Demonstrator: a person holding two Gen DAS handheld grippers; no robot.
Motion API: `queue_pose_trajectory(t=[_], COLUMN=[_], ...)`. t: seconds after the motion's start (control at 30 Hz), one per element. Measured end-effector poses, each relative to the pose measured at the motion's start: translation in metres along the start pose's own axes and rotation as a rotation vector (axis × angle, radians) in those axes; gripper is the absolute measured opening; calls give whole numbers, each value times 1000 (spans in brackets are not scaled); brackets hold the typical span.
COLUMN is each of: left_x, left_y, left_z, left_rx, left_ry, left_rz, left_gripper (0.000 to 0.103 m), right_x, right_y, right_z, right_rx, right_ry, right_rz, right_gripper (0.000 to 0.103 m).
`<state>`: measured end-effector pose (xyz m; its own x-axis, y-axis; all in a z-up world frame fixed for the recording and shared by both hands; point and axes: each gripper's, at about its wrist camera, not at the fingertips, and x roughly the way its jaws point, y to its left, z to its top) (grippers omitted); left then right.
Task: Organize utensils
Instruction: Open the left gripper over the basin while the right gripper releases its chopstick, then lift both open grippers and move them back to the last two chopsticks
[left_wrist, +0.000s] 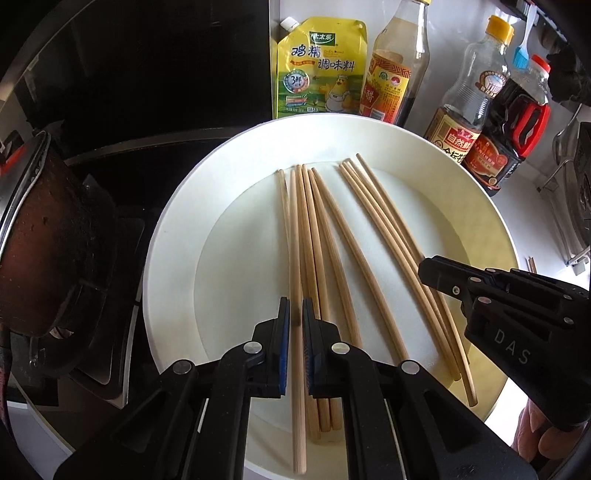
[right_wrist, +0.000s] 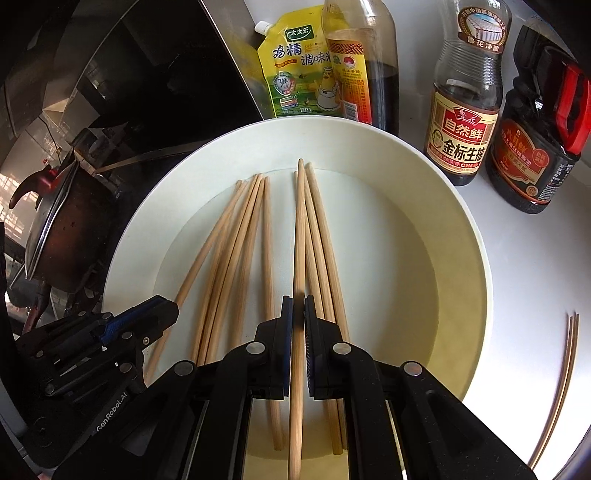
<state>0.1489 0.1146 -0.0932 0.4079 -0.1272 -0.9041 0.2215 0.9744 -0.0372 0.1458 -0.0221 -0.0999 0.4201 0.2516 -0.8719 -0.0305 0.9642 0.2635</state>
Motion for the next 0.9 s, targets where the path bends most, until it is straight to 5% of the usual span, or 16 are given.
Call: queue_pose_trajectory(t=[0.07, 0.13, 0.2, 0.9], left_x=[-2, -9, -21, -71], left_y=[3, 6, 12, -3], left_z=[0, 0, 1, -22], left_rx=[-17, -30, -55, -107], left_ry=[2, -11, -52, -116], left_rz=[13, 25, 33, 62], left_gripper=[15, 48, 80, 81], right_x=[-2, -8, -17, -76], right_y=[0, -2, -2, -16], right_z=[0, -1, -1, -34], right_rx=[1, 7, -2, -42], right_ry=[7, -6, -32, -101], right_rz=[0, -9, -25, -19], right_gripper=[12, 25, 25, 39])
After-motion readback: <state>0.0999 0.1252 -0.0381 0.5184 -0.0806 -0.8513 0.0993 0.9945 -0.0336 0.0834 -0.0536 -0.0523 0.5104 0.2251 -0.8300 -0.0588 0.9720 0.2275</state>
